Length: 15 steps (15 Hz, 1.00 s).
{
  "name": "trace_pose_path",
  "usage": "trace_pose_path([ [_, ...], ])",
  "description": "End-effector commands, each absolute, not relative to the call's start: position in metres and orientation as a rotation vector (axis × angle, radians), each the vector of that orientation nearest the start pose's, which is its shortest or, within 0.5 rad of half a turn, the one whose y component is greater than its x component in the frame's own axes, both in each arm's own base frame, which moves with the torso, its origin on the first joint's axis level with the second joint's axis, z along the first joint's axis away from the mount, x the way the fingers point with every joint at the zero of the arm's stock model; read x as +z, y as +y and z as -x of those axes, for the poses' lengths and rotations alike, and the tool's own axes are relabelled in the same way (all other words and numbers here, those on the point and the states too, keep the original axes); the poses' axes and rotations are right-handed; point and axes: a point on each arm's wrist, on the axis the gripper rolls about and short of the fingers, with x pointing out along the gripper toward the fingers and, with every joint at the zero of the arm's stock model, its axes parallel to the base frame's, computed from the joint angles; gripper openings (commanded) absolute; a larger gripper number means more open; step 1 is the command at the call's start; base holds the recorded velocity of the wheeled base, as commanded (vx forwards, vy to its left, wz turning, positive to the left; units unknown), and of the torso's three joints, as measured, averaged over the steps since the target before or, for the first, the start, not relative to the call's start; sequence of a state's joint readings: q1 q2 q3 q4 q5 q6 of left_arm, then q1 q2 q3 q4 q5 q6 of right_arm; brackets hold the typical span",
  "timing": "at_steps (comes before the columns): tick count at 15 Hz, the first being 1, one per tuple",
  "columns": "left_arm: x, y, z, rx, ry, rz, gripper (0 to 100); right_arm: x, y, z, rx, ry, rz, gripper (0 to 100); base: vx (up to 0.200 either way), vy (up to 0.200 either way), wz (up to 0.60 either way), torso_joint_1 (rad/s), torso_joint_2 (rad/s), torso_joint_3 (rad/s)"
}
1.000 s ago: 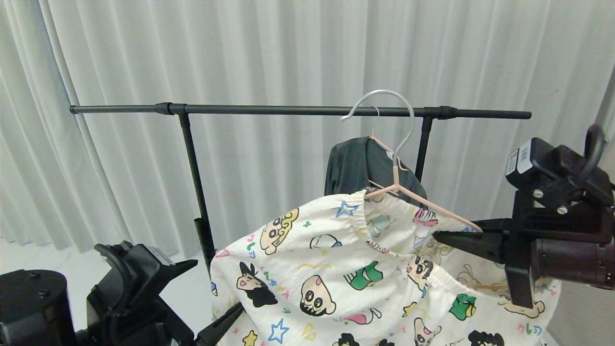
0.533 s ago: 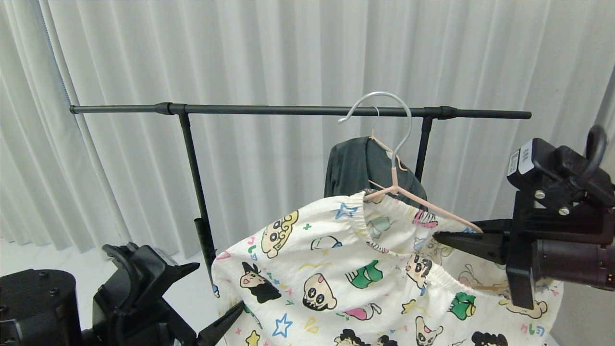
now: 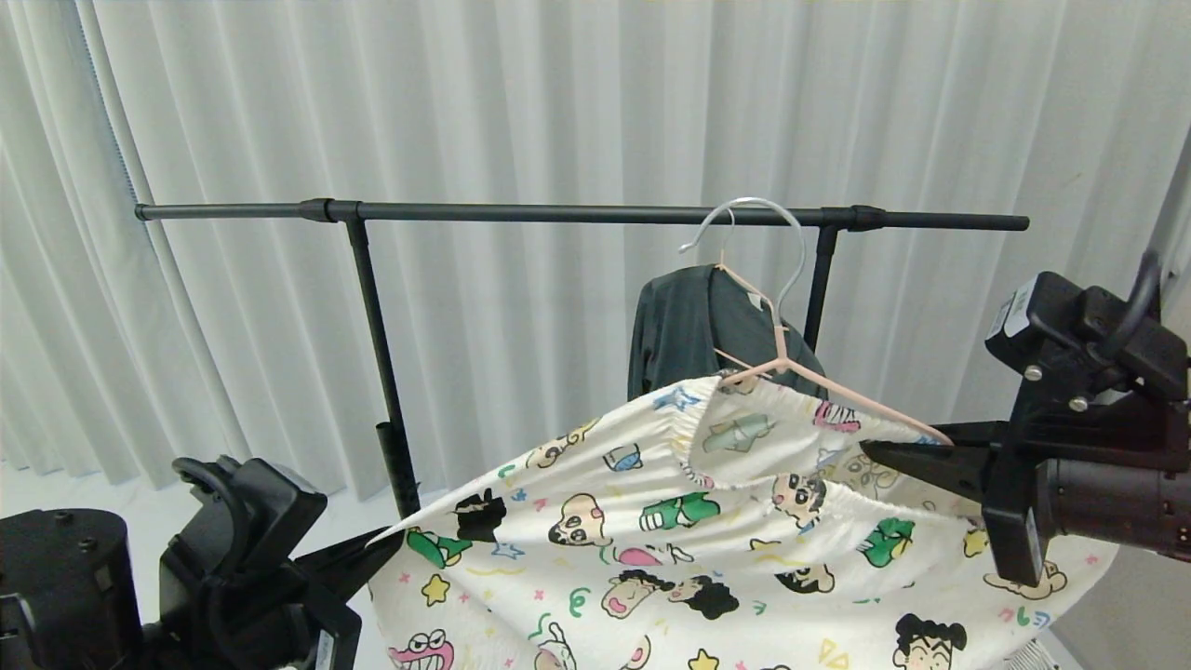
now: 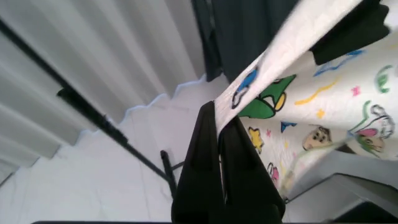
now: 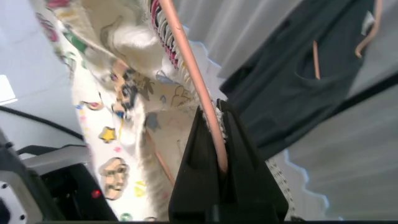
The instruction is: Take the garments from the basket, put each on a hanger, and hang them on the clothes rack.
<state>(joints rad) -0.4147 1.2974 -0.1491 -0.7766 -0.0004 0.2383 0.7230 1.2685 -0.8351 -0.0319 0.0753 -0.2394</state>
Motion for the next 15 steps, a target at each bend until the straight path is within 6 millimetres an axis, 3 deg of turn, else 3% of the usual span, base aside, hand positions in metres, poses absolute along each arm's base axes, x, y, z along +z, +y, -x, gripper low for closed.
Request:
trace_pose_path([
  [1, 0.124, -0.056, -0.143, -0.407, 0.317, -0.306, 0, 0.242, 0.129, -0.147, 0.821, 0.294, 0.353, 0, 0.000, 0.000, 0.00, 0.000, 0.00, 0.000],
  [8, 0.124, -0.057, -0.147, -0.371, 0.317, -0.347, 0, 0.248, 0.128, -0.150, 0.793, 0.288, 0.296, 0, 0.000, 0.000, 0.00, 0.000, 0.00, 0.000],
  [9, 0.127, -0.057, -0.148, -0.371, 0.306, -0.344, 100, 0.247, 0.129, -0.151, 0.792, 0.292, 0.297, 0, 0.000, 0.000, 0.00, 0.000, 0.00, 0.000],
  [12, 0.133, -0.058, -0.150, -0.368, 0.278, -0.335, 100, 0.246, 0.134, -0.159, 0.735, 0.309, 0.315, 0, 0.000, 0.000, 0.00, 0.000, 0.00, 0.000],
  [15, 0.151, -0.059, -0.161, -0.328, 0.213, -0.325, 100, 0.242, 0.155, -0.194, 0.553, 0.359, 0.337, 0, 0.000, 0.000, 0.00, 0.000, 0.00, 0.000],
])
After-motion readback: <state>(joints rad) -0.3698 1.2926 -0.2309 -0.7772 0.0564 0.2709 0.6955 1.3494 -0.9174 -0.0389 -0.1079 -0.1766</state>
